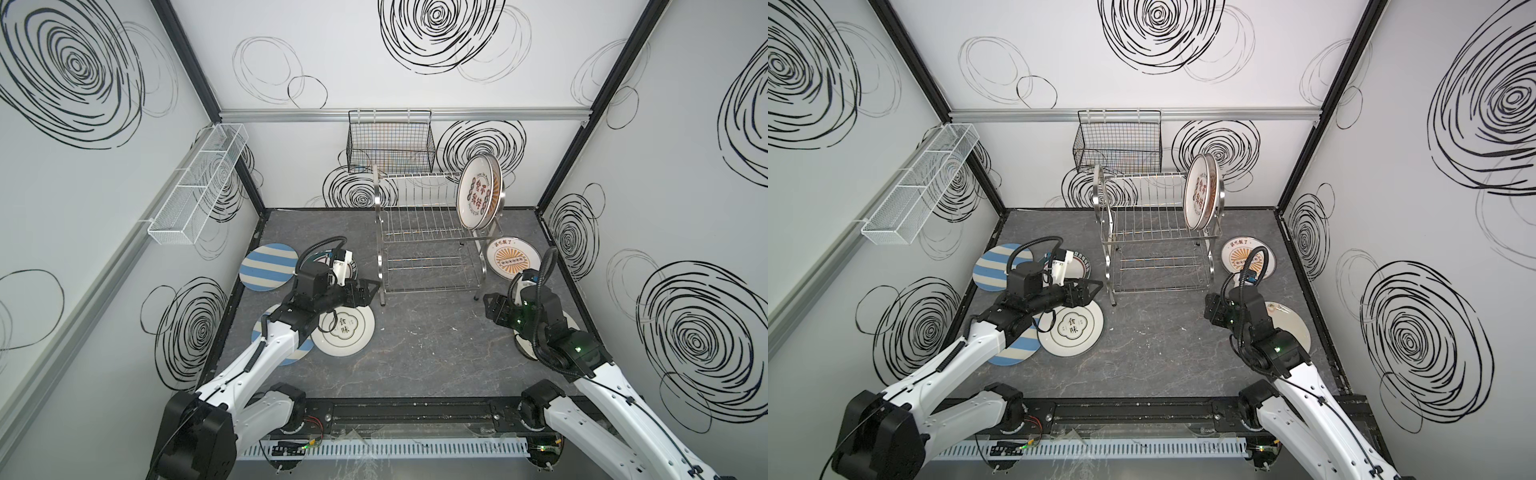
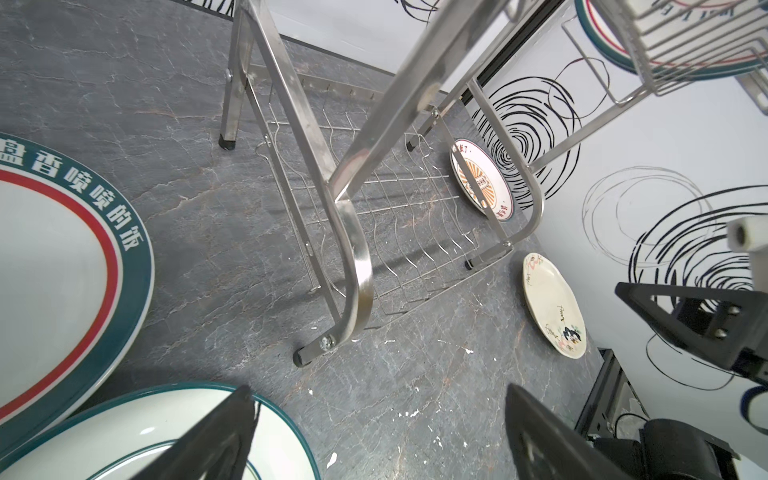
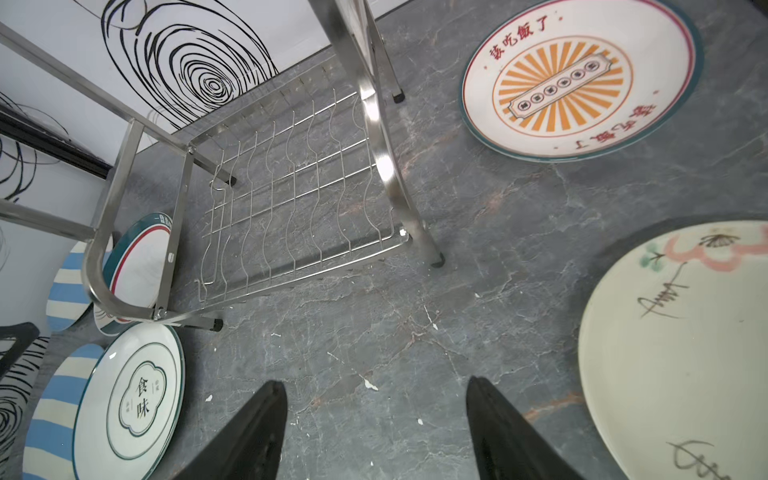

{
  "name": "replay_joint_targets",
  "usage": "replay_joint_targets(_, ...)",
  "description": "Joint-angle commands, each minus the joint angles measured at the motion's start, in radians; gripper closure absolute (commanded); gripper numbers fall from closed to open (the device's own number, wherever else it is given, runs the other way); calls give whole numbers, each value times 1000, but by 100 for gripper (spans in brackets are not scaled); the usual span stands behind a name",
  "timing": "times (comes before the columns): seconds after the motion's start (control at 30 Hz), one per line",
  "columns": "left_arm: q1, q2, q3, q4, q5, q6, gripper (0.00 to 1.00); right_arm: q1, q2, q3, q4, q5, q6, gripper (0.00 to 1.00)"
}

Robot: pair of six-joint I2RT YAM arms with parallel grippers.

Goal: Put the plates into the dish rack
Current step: 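Move the right gripper down toward the floral cream plate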

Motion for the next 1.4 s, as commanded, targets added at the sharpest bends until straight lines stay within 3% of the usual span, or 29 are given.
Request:
replay_joint_targets(0.0, -23, 2, -54, 127, -26, -76, 4, -64, -11, -81, 209, -93, 33, 29)
replay_joint_targets(0.23, -61, 26, -98, 201, -23, -116, 4, -269, 63, -244, 522, -390, 58, 31)
replay_joint_targets(0.33, -61, 35, -101, 207, -23, -116, 4, -318, 105, -266, 606, -458, 57, 31)
replay_joint_targets(0.63, -64, 44, -119, 222, -25, -116, 4, -343, 242, -271, 770, -542, 81, 31)
replay_joint_targets(1.37, -84, 93, -132, 271, -27, -110, 4, -340, 461, -212, 866, -564, 72, 32)
